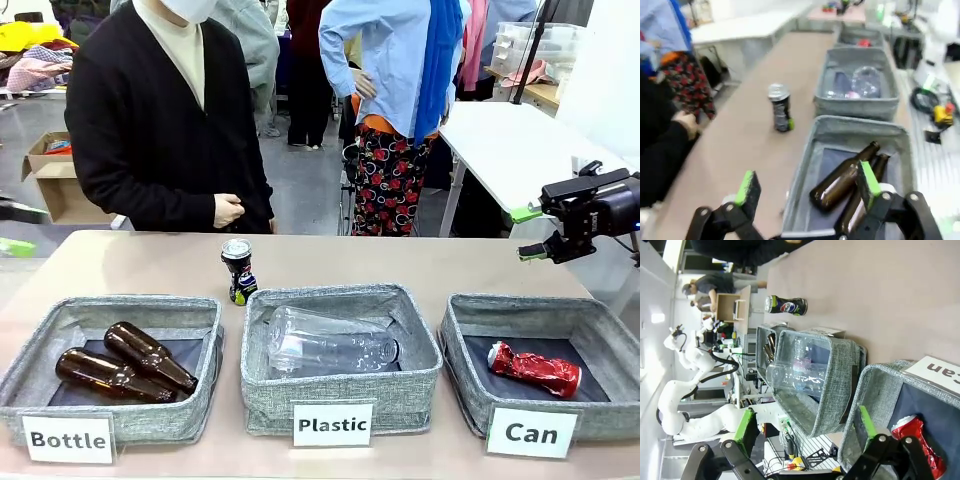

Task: Sort the can waste into the basket.
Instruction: Pick up the can waste from the table and place it in the right Fabric basket.

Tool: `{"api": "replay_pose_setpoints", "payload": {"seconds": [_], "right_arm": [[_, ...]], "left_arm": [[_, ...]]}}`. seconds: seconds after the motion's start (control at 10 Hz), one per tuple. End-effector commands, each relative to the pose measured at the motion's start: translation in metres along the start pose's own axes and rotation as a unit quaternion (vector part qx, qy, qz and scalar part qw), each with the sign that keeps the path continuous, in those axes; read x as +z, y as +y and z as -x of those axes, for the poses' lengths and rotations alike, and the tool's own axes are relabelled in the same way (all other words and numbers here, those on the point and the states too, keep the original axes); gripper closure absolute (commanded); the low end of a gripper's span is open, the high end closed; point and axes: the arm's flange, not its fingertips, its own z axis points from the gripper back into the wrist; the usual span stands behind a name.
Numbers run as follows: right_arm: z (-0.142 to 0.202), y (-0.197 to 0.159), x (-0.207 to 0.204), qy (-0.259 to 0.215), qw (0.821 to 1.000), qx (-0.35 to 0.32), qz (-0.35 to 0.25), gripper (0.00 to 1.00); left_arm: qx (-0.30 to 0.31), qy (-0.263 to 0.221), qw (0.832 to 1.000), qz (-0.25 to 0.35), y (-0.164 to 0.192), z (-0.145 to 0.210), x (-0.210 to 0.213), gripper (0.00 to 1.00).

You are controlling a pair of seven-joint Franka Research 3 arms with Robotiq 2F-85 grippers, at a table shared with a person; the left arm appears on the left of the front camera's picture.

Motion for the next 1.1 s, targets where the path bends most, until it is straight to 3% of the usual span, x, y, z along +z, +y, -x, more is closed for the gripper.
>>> {"api": "replay_pose_setpoints", "payload": {"seconds": [0.0,0.1,0.3,0.5,1.0], "right_arm": [[0.001,0.001,0.003,0.001,1.000,0.009,-0.003,0.00],[0.001,0.001,0.003,0.001,1.000,0.009,-0.003,0.00],[0.001,0.001,0.003,0.001,1.000,0.009,-0.003,0.00],[0.001,0.001,0.003,0.001,1.000,0.009,-0.003,0.00],[0.001,0.001,0.003,0.001,1.000,0.009,-0.003,0.00]], "left_arm": [[-0.012,0.056,0.998,0.035,0.001,0.000,-0.067,0.00],[-0.027,0.073,0.996,0.054,-0.001,0.002,-0.102,0.00],[-0.050,0.082,0.995,0.013,-0.002,0.002,-0.155,0.00],[-0.043,0.104,0.994,0.013,0.007,0.003,-0.194,0.00],[-0.003,0.097,0.995,0.031,0.049,-0.015,-0.231,0.00]]}}
